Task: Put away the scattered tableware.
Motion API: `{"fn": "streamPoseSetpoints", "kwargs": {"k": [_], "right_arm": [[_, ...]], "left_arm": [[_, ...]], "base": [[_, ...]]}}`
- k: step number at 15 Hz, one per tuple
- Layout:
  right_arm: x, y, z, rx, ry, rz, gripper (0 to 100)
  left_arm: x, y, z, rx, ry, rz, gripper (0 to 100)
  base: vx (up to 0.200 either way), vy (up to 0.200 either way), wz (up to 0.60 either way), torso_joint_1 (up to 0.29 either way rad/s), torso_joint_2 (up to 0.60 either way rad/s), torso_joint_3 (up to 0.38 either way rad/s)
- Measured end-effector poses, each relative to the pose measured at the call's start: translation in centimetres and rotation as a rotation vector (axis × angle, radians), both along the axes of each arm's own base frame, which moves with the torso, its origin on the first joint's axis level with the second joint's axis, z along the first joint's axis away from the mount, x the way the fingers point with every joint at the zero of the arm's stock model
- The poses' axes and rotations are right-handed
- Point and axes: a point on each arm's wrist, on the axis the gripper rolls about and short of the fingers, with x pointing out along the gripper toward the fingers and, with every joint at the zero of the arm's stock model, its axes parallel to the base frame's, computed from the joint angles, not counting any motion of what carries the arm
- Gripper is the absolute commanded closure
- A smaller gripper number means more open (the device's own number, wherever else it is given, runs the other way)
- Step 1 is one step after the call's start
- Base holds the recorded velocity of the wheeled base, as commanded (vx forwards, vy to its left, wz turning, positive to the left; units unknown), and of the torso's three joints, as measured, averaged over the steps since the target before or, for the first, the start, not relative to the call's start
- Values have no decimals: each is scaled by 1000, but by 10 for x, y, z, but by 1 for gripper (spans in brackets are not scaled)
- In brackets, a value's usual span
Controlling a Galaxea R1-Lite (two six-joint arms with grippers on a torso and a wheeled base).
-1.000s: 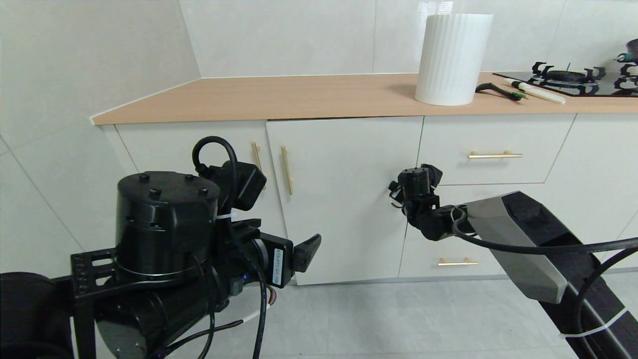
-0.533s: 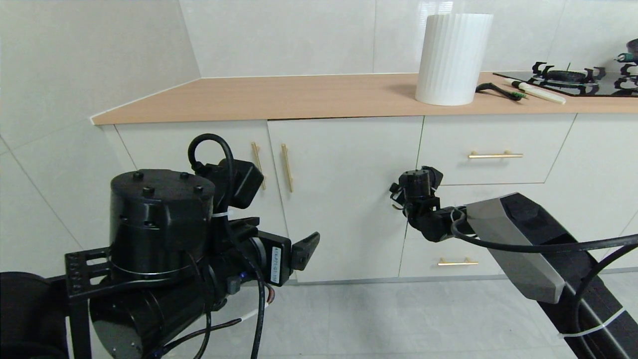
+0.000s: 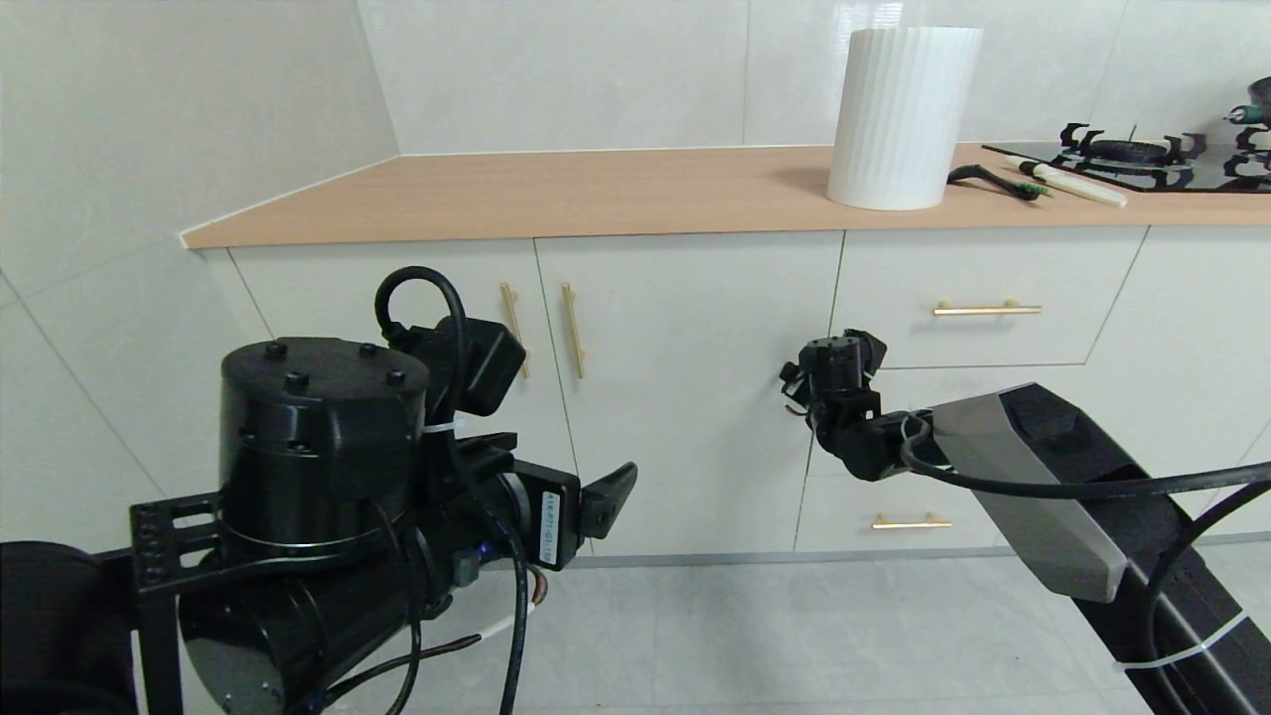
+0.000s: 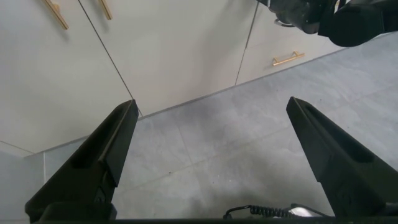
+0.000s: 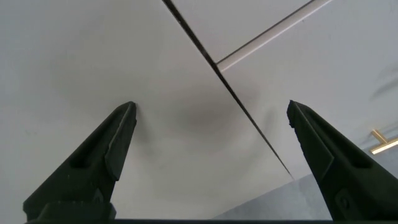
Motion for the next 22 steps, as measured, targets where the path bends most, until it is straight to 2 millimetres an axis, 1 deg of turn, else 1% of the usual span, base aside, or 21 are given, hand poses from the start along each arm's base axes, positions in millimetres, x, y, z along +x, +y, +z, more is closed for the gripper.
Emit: {"fn": "streamPoseSetpoints", "kwargs": {"k": [3,5,7,8,10,11,13,14,16,18,20,22], "right_arm": [[-1,2,3,-9,-7,1,0],[-3,5,13,-56,-41,-48,0],[-8,11,33,-76,-73,-96,0],[-13,13,45,-76,-89,-101,0],[-30,12,70,-77,-102,-96,0],[-43,10,83,-90,-99,-81,0],[-78,2,112,-131,-105,-36,0],[-101,-3,123,-166,-100,-10,0],[-154,-22,143,-253,-88,34,0],[-212,-46,163,-323,-93,64,0],[-269,-72,172,-379,-104,80,0],[-323,-101,168,-421,-108,79,0]], "left_arm": [[0,0,0,-1,-1,0,0],[0,0,-1,-3,4,0,0],[-1,1,-3,-11,14,6,0],[-1,0,-2,-37,13,11,0],[0,1,1,-57,-4,16,0],[2,4,3,-61,-11,27,0],[4,11,6,-66,-23,49,0],[4,18,11,-72,-33,67,0],[-2,37,21,-79,-45,114,0],[-15,57,27,-80,-47,153,0],[-34,80,29,-92,-66,195,0],[-59,102,25,-109,-91,223,0]], "base": [[0,0,0,0,0,0],[0,0,0,0,0,0],[0,0,0,0,0,0],[0,0,0,0,0,0],[0,0,0,0,0,0],[0,0,0,0,0,0],[0,0,0,0,0,0],[0,0,0,0,0,0],[0,0,0,0,0,0],[0,0,0,0,0,0],[0,0,0,0,0,0],[0,0,0,0,0,0]]}}
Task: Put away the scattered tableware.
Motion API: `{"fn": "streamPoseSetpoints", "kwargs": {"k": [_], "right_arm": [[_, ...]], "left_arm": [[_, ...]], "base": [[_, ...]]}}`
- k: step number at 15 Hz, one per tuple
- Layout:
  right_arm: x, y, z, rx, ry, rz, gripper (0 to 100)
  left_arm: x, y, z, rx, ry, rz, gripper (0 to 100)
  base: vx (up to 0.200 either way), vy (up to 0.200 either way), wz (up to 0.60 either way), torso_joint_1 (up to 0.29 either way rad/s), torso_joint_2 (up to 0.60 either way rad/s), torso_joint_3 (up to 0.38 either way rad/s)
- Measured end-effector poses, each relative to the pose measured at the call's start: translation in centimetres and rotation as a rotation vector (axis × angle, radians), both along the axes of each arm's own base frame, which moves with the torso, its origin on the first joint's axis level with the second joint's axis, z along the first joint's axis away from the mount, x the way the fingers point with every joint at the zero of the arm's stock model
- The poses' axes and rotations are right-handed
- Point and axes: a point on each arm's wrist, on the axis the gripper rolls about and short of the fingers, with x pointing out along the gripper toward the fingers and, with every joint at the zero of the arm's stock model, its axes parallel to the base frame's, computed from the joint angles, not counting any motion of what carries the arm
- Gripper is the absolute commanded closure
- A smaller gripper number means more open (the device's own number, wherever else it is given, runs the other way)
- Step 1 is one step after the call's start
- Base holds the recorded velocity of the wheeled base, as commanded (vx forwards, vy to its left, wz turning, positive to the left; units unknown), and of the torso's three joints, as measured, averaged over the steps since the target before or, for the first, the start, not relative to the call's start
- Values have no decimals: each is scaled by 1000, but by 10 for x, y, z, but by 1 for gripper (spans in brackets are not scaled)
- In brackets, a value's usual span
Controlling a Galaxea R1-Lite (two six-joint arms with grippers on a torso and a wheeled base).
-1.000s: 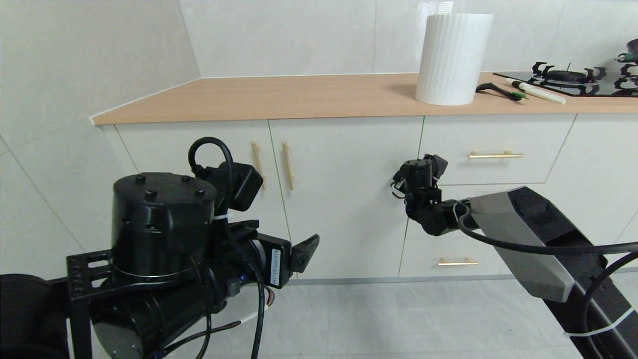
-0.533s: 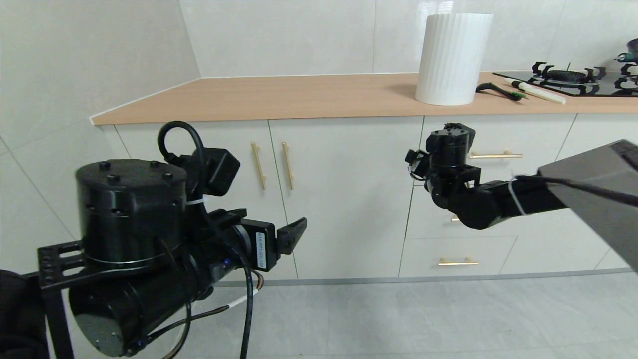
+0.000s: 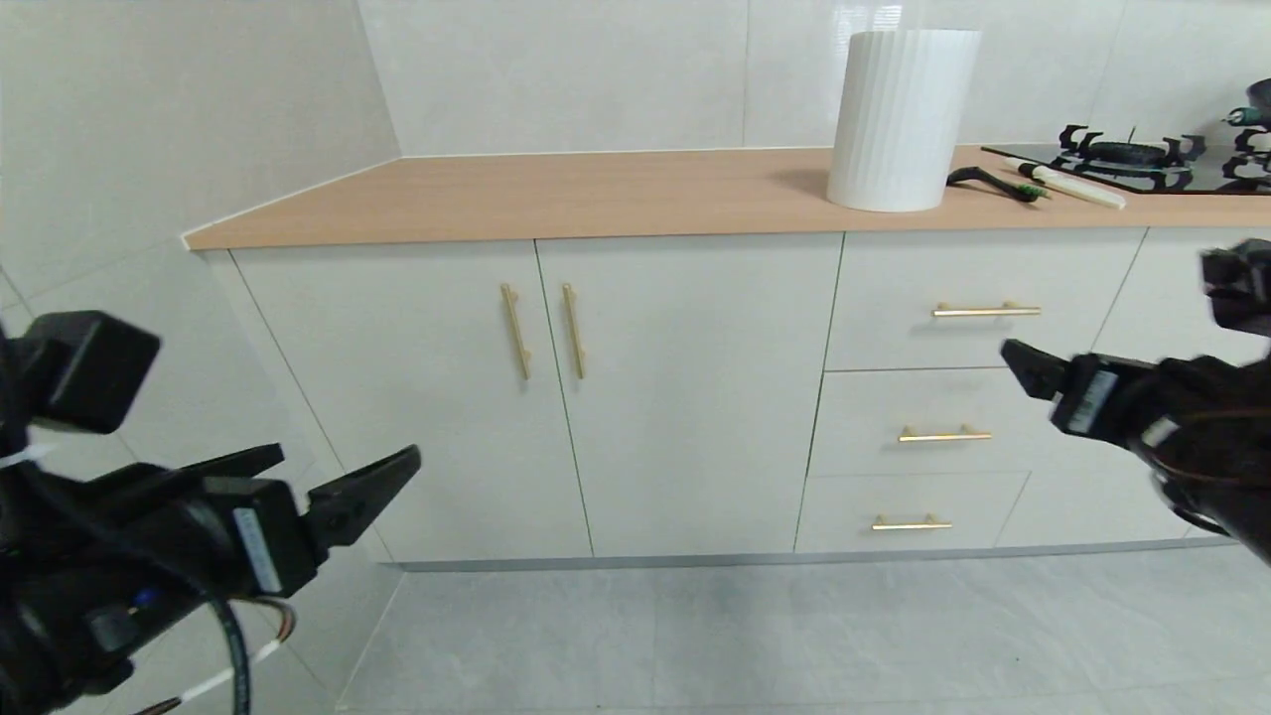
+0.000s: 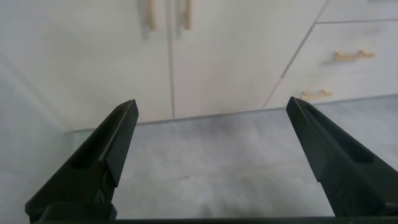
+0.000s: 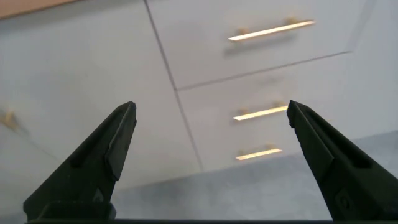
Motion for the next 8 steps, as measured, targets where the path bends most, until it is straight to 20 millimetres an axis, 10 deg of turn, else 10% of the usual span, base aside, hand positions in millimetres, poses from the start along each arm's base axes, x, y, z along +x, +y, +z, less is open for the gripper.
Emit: {"fn": "streamPoseSetpoints", "kwargs": {"k": [8], "right_arm": [[-160,-87,-30,-205,-115,-222,0]], "left_arm": [[-115,76,-42,62,-123,217,0]], "base": [[0,0,0,0,0,0]]}}
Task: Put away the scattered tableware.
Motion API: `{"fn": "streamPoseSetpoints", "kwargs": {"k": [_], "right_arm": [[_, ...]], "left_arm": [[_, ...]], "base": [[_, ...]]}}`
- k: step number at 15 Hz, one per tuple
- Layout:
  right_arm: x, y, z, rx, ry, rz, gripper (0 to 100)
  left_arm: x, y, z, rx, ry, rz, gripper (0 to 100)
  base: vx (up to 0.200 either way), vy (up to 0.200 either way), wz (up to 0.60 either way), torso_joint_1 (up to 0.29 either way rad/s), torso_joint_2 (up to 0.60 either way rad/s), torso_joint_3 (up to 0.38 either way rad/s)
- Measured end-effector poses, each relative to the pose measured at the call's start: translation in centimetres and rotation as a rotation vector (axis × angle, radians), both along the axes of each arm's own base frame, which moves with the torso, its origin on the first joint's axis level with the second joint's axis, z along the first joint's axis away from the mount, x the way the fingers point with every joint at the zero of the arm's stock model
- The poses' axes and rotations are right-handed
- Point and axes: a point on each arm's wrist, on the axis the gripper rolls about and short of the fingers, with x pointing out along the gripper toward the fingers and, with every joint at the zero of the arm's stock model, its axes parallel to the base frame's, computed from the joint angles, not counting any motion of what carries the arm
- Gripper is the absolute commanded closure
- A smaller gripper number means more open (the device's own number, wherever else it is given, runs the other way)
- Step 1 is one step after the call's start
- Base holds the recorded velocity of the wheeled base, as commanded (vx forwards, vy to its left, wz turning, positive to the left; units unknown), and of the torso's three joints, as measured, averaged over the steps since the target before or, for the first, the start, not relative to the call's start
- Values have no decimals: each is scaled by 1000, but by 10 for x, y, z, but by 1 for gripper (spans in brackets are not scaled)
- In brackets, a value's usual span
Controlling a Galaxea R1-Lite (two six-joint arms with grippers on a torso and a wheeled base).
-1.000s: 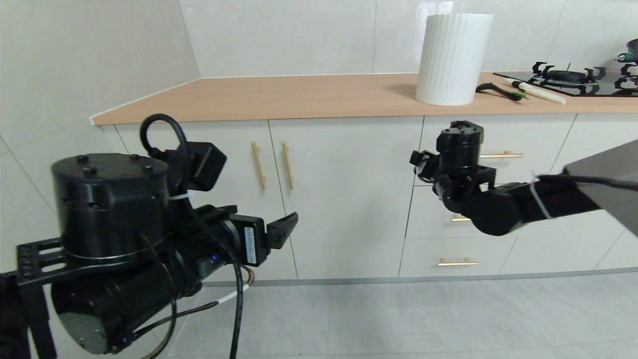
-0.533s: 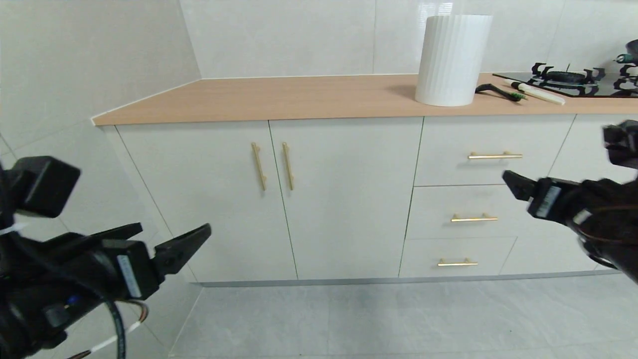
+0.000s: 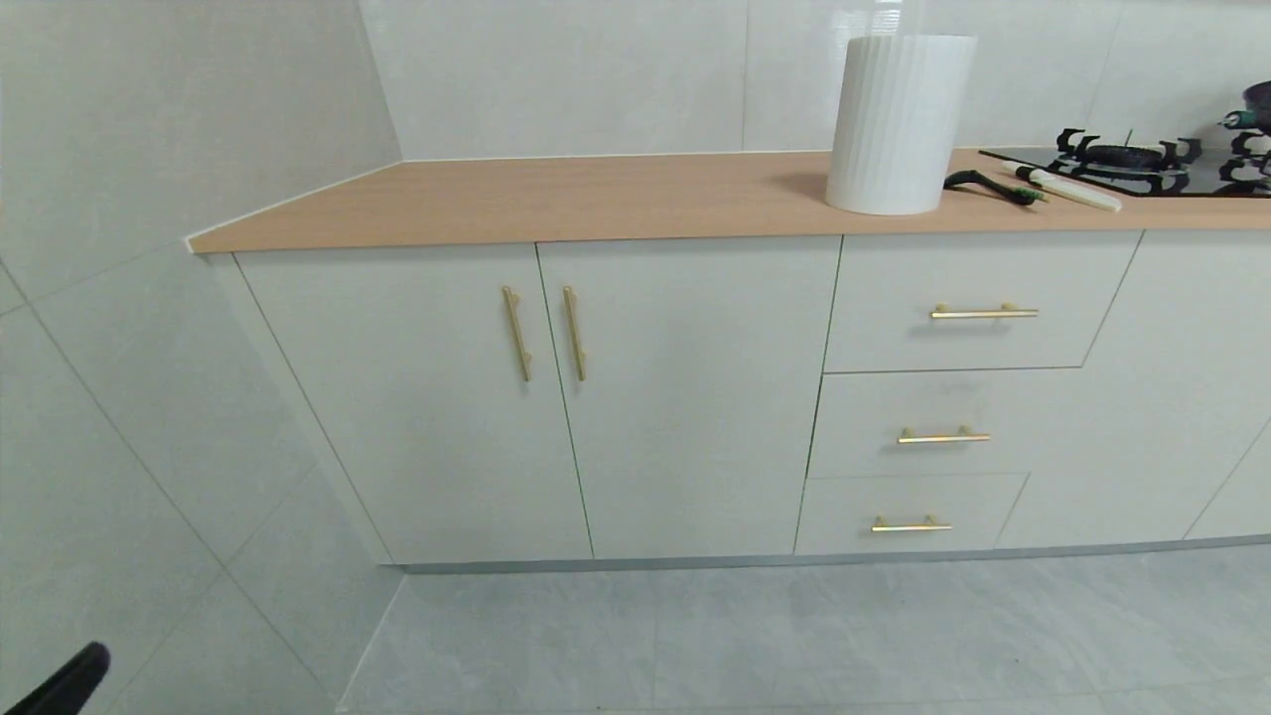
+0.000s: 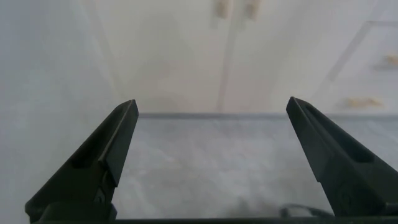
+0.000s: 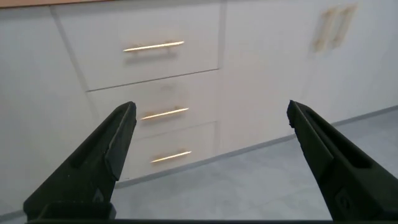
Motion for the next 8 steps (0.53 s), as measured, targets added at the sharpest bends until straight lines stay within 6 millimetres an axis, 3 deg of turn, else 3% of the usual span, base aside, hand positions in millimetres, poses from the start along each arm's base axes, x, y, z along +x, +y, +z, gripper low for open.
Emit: {"fn": "streamPoseSetpoints", "kwargs": {"k": [4,8], "right_arm": [[-56,-10,-7,-72,-86,-106,0],[-82,-8,-29,-77,-158,-189,0]], "left_arm": [[-33,7,-17,47,-85,111,0],[-48,6,-35,40,-151,187,0]], "base": [[0,0,0,0,0,0],[0,0,0,0,0,0]]}}
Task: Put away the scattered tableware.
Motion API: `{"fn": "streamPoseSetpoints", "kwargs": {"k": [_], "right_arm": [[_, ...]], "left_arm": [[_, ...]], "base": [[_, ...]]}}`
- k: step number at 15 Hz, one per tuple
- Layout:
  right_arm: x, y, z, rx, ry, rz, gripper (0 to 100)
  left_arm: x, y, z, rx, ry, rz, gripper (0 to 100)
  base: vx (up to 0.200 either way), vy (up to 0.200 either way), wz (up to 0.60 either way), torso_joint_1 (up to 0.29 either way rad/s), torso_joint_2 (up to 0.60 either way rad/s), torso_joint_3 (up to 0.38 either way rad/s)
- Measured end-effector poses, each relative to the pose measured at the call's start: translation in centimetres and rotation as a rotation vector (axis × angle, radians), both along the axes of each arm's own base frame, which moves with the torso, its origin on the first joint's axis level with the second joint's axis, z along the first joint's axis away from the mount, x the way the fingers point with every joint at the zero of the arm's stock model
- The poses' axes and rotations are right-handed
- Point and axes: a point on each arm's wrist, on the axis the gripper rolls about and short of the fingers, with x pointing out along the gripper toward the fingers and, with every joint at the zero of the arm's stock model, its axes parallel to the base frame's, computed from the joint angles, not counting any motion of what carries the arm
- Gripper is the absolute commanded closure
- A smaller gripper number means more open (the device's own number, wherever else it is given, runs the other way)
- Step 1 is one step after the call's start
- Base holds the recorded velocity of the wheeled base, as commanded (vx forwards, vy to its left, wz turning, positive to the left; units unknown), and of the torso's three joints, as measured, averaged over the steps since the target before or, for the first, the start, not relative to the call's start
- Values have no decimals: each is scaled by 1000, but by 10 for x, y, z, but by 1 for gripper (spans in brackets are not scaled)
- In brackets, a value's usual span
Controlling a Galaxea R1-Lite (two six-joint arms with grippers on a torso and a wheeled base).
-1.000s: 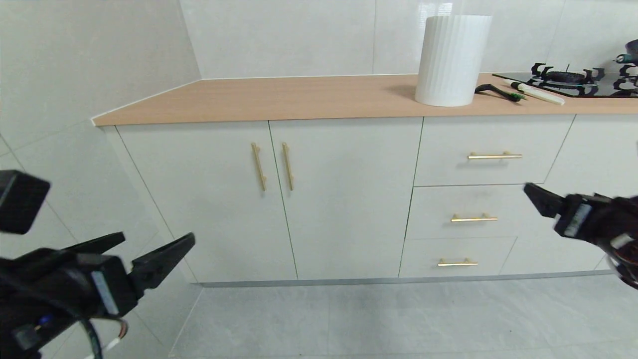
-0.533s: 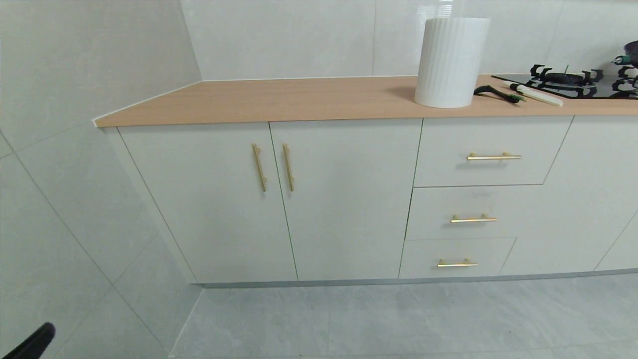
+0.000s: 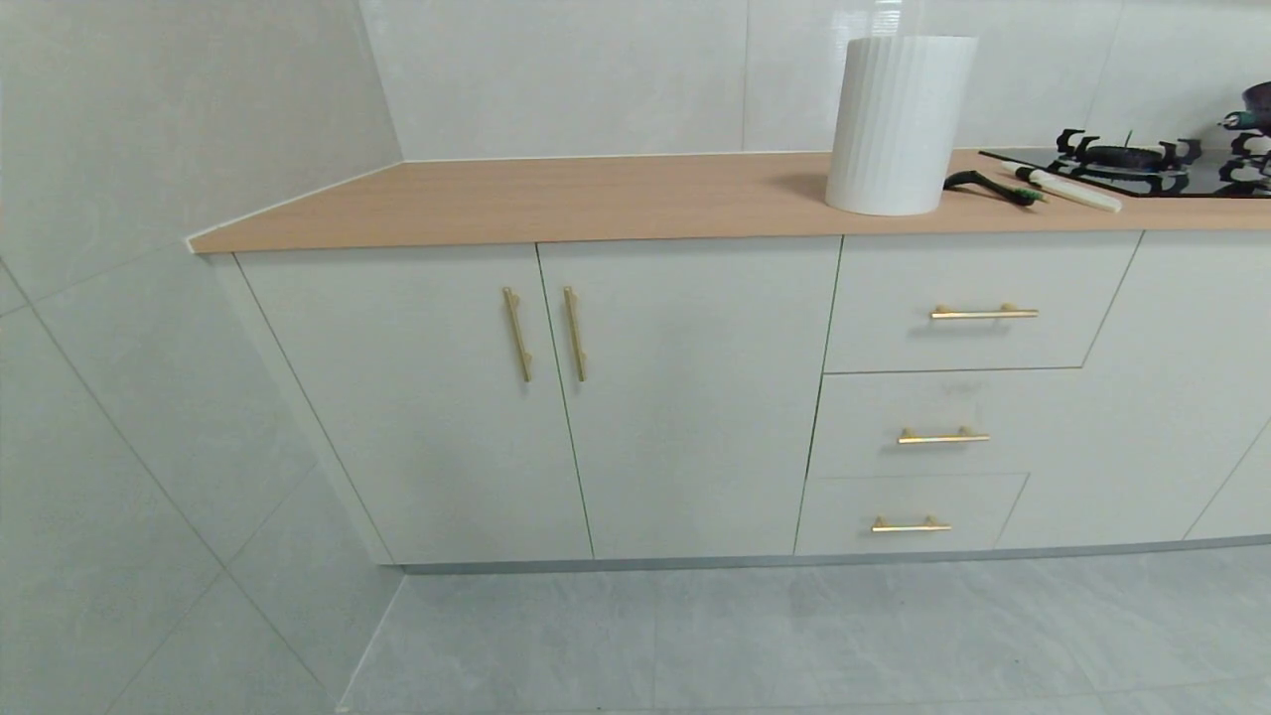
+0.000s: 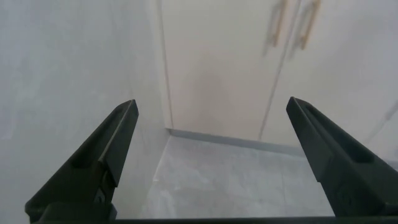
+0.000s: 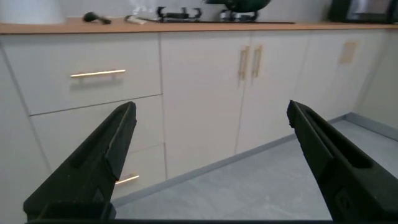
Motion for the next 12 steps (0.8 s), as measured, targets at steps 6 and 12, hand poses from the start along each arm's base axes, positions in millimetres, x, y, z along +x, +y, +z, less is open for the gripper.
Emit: {"fn": "streamPoseSetpoints", "kwargs": {"k": [6,12], "right_arm": [[10,1,-38,-6,69,11,0],[22,5,-70,-37,241,199,0]], "left_arm": [[-1,-3,-37,67,12,22,0],[8,-8,-60,68,12,-169,0]], "base": [[0,0,0,0,0,0],[0,0,0,0,0,0]]}}
